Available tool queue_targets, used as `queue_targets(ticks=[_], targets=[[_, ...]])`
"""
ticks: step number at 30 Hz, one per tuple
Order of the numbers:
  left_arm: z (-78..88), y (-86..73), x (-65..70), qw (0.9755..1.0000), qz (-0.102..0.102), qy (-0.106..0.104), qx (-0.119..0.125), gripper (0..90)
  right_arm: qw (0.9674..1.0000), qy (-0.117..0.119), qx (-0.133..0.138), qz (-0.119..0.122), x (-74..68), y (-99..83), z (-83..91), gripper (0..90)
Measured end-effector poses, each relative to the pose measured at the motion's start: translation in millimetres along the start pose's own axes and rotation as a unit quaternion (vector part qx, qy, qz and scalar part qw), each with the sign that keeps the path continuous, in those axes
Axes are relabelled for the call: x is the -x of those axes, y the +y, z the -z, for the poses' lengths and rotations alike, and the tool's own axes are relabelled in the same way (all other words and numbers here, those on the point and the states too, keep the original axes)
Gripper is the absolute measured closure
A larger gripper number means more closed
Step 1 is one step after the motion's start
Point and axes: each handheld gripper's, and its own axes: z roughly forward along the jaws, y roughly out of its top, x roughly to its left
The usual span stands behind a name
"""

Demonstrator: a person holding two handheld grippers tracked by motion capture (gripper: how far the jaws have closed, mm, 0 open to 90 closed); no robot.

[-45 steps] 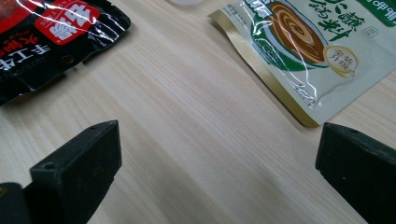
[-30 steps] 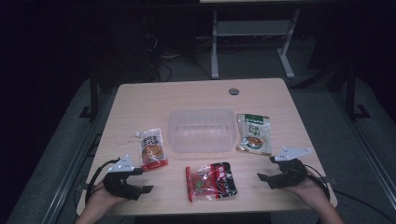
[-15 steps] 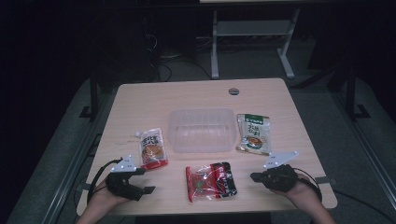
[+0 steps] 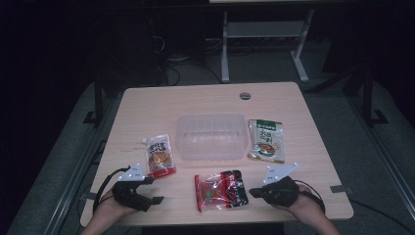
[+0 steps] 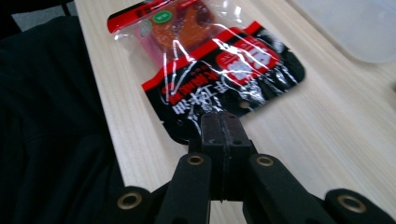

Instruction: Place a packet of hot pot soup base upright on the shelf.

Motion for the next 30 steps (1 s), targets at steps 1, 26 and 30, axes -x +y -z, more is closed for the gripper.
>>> queue_targets(ticks=[1, 26, 30], targets=[[0.0, 0.0, 0.0, 1.0000, 0.000, 0.000, 0.000, 19.3, 1.0000, 0.000, 0.000, 0.000, 0.0, 0.0, 0.0, 89.5], [-2.2, -0.9, 0.0, 0.9999, 0.000, -0.004, -0.010, 19.3, 0.9941, 0.046, -0.057, 0.080, -22.4, 8.4, -36.4, 89.7], [-2.3, -0.5, 1.0, 0.9999, 0.003, -0.005, -0.008, 19.3, 0.9948, 0.032, -0.060, 0.076, -18.7, 8.3, -37.0, 89.7]])
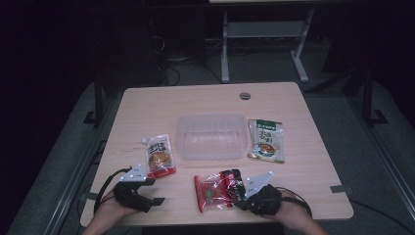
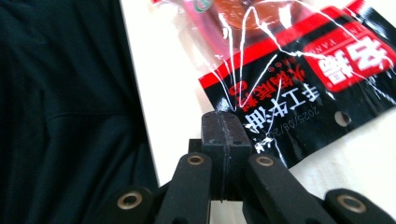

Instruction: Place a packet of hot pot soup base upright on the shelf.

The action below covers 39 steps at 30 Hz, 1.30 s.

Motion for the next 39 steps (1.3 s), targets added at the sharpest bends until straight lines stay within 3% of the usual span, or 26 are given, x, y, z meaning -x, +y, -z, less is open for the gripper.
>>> queue_targets(ticks=[6, 9, 13, 18, 21, 22, 23, 25, 26, 29, 34, 39], targets=[[-1.3, 3.3, 2.4, 1.0000, -0.004, -0.001, 0.003, 19.3, 0.9998, -0.018, 0.002, -0.005, 8.2, -0.8, -0.7, 89.7], [-3.9, 11.3, 10.0, 0.9998, -0.007, -0.010, 0.016, 19.5, 0.9996, -0.011, 0.011, -0.023, 8.5, -1.2, 3.3, 89.7], [-7.6, 23.6, 19.9, 0.9994, -0.010, -0.017, 0.029, 23.5, 0.9990, -0.016, 0.029, -0.031, 9.5, -2.0, 11.2, 89.6], [-15.7, 38.2, 30.7, 0.9987, -0.025, -0.030, 0.033, 36.4, 0.9962, -0.019, 0.049, -0.069, 13.9, -4.3, 20.3, 88.6], [-19.9, 43.3, 33.5, 0.9983, -0.034, -0.034, 0.031, 47.0, 0.9956, -0.023, 0.052, -0.075, 16.6, -5.3, 22.3, 87.8], [-22.2, 45.6, 35.5, 0.9982, -0.036, -0.036, 0.032, 47.0, 0.9954, -0.025, 0.054, -0.076, 18.0, -5.8, 23.2, 86.3], [-24.2, 48.1, 37.5, 0.9980, -0.037, -0.038, 0.033, 58.1, 0.9944, -0.028, 0.056, -0.085, 19.8, -6.4, 24.8, 80.4], [-27.5, 53.0, 40.8, 0.9975, -0.043, -0.048, 0.030, 69.0, 0.9941, -0.030, 0.058, -0.087, 20.6, -6.7, 25.6, 76.6], [-29.1, 55.5, 42.4, 0.9972, -0.044, -0.054, 0.027, 74.9, 0.9934, -0.036, 0.060, -0.091, 22.8, -7.1, 26.2, 67.7], [-35.3, 61.9, 46.8, 0.9966, -0.044, -0.064, 0.024, 86.7, 0.9924, -0.045, 0.061, -0.097, 24.9, -8.1, 26.9, 57.5], [-49.5, 70.8, 52.3, 0.9956, -0.054, -0.076, 0.011, 89.7, 0.9909, -0.053, 0.058, -0.110, 30.3, -12.2, 29.9, 45.2], [-65.0, 76.5, 56.5, 0.9950, -0.064, -0.076, -0.003, 89.7, 0.9880, -0.067, 0.063, -0.124, 36.3, -18.9, 34.3, 40.3]])
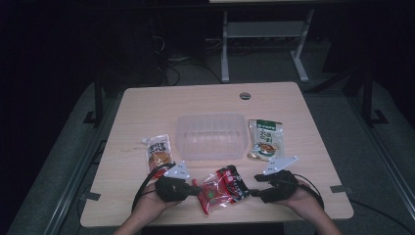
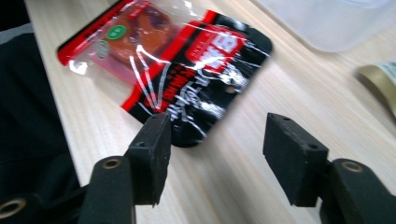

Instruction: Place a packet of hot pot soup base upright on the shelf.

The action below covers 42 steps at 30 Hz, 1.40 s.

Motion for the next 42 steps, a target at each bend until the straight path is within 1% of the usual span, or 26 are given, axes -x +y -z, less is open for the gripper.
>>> queue_targets(ticks=[1, 2, 3, 4, 5, 8, 9, 10, 11, 16, 17, 20, 21, 24, 29, 30, 31, 33, 34, 35, 36, 37, 39, 40, 41, 42], targets=[[0.0, 0.0, 0.0, 1.0000, 0.000, 0.000, 0.000, 89.7, 1.0000, 0.000, 0.000, 0.000, 0.0, 0.0, 0.0, 40.3], [-0.9, 0.1, -0.4, 1.0000, -0.005, 0.002, -0.006, 89.7, 1.0000, -0.003, 0.001, -0.002, 2.6, -1.9, 0.6, 39.8], [-2.0, -0.5, -0.4, 0.9999, -0.006, 0.002, -0.008, 89.7, 1.0000, -0.003, 0.001, -0.002, 2.6, -1.9, 0.6, 39.8], [-3.4, -1.5, 0.0, 1.0000, -0.004, 0.003, -0.007, 89.7, 1.0000, -0.005, -0.001, -0.006, 2.9, -2.5, 1.2, 39.5], [-3.7, -3.3, -1.2, 0.9999, -0.006, 0.005, -0.014, 89.6, 0.9999, -0.007, -0.002, -0.009, 4.1, -3.8, 1.8, 38.8], [-4.4, -4.6, -3.0, 0.9999, -0.002, 0.003, -0.013, 89.6, 0.9999, -0.010, -0.001, -0.008, 5.6, -4.9, 2.8, 38.5], [-5.9, -5.8, -3.3, 0.9999, 0.004, 0.002, -0.011, 89.6, 0.9999, -0.011, 0.000, -0.008, 5.5, -5.1, 3.2, 38.4], [-5.9, -5.8, -3.3, 0.9999, 0.004, 0.002, -0.011, 89.6, 0.9999, -0.011, 0.000, -0.008, 5.5, -5.1, 3.2, 38.4], [-7.0, -6.5, -3.3, 0.9998, 0.001, 0.003, -0.018, 89.6, 0.9999, -0.012, -0.001, -0.010, 5.1, -5.3, 3.5, 38.1], [-9.3, -8.7, -3.4, 0.9997, 0.003, 0.000, -0.024, 89.6, 0.9999, -0.013, -0.004, -0.006, 5.2, -6.2, 2.9, 37.7], [-10.0, -8.8, -3.7, 0.9996, 0.002, 0.001, -0.030, 89.6, 0.9999, -0.014, -0.005, -0.006, 5.1, -6.2, 2.8, 37.6], [-11.4, -9.2, -3.4, 0.9995, -0.001, 0.005, -0.032, 89.6, 0.9998, -0.014, -0.006, -0.009, 4.5, -6.2, 2.6, 37.4], [-11.8, -9.6, -3.4, 0.9993, -0.006, 0.007, -0.036, 89.7, 0.9998, -0.014, -0.006, -0.008, 4.5, -6.2, 2.7, 37.2], [-13.8, -10.5, -2.5, 0.9993, -0.001, 0.009, -0.035, 89.7, 0.9998, -0.014, -0.005, -0.009, 4.4, -6.2, 2.7, 37.1], [-16.5, -12.5, -3.9, 0.9988, -0.003, 0.008, -0.048, 89.7, 0.9999, -0.015, -0.003, -0.008, 4.9, -5.9, 3.0, 36.7], [-16.5, -12.5, -3.9, 0.9988, -0.003, 0.008, -0.048, 89.7, 0.9998, -0.015, -0.003, -0.011, 4.6, -5.7, 3.3, 36.3], [-17.6, -12.8, -3.8, 0.9985, -0.004, 0.008, -0.053, 89.7, 0.9998, -0.014, 0.000, -0.014, 4.6, -5.4, 3.3, 35.3], [-18.0, -13.3, -3.8, 0.9986, -0.002, 0.008, -0.052, 89.7, 0.9996, -0.009, 0.007, -0.026, 5.1, -4.3, 3.7, 34.1], [-18.0, -13.3, -3.8, 0.9986, -0.002, 0.008, -0.052, 89.8, 0.9996, -0.009, 0.007, -0.026, 5.1, -4.3, 3.7, 34.1], [-18.0, -13.3, -3.9, 0.9986, -0.001, 0.008, -0.052, 89.8, 0.9990, -0.003, 0.014, -0.042, 4.9, -1.9, 4.7, 33.7], [-18.0, -13.3, -3.9, 0.9986, -0.001, 0.008, -0.053, 89.8, 0.9988, 0.000, 0.015, -0.047, 5.0, -1.1, 5.2, 33.7], [-18.0, -13.3, -3.8, 0.9986, -0.001, 0.008, -0.053, 89.8, 0.9988, 0.000, 0.015, -0.047, 5.0, -1.1, 5.2, 33.7], [-17.9, -13.3, -3.9, 0.9985, 0.000, 0.008, -0.054, 89.8, 0.9981, 0.007, 0.029, -0.055, 5.4, 2.5, 7.7, 33.7], [-17.9, -13.3, -3.9, 0.9985, 0.000, 0.008, -0.054, 89.8, 0.9981, 0.007, 0.029, -0.055, 5.4, 2.5, 7.7, 33.7], [-17.9, -13.4, -3.9, 0.9985, 0.001, 0.007, -0.053, 89.8, 0.9976, 0.013, 0.035, -0.059, 5.6, 5.9, 9.4, 33.7], [-17.9, -13.4, -4.0, 0.9986, 0.001, 0.007, -0.053, 89.8, 0.9973, 0.013, 0.037, -0.062, 5.2, 7.5, 9.6, 33.7]])
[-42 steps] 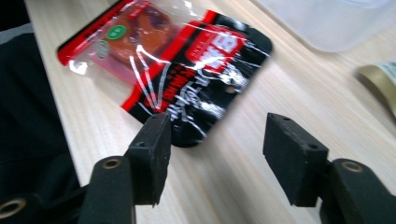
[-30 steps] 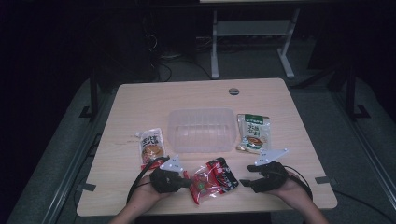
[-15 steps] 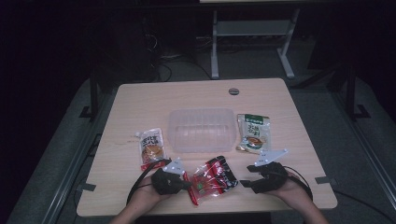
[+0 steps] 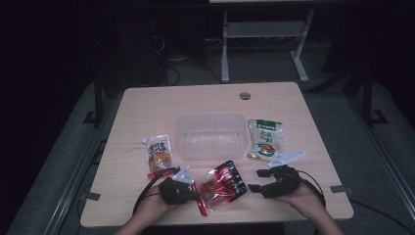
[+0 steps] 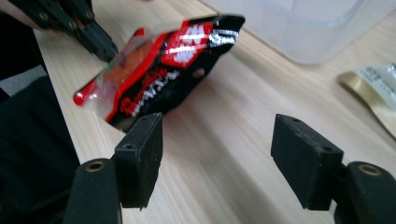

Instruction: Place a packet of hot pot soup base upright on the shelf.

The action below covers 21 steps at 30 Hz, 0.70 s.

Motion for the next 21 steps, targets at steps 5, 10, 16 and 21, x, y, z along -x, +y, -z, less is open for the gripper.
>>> queue_targets(ticks=[5, 10, 16, 21], targets=[[-0.3, -0.2, 0.1, 1.0000, 0.003, -0.001, 0.003, 89.8, 1.0000, 0.006, 0.005, 0.003, 0.5, 9.9, -4.9, 33.7], [-0.1, -0.1, -0.5, 1.0000, 0.000, -0.001, 0.001, 89.8, 0.9998, 0.020, 0.007, 0.002, 1.8, 17.9, -13.4, 34.1], [0.1, -0.1, -0.1, 1.0000, -0.002, 0.001, 0.000, 89.8, 0.9991, 0.042, 0.000, -0.007, 3.8, 28.8, -28.8, 36.4], [0.2, 0.1, 0.0, 1.0000, -0.001, 0.001, 0.000, 89.8, 0.9980, 0.056, -0.027, -0.012, 5.0, 25.7, -41.1, 37.0]])
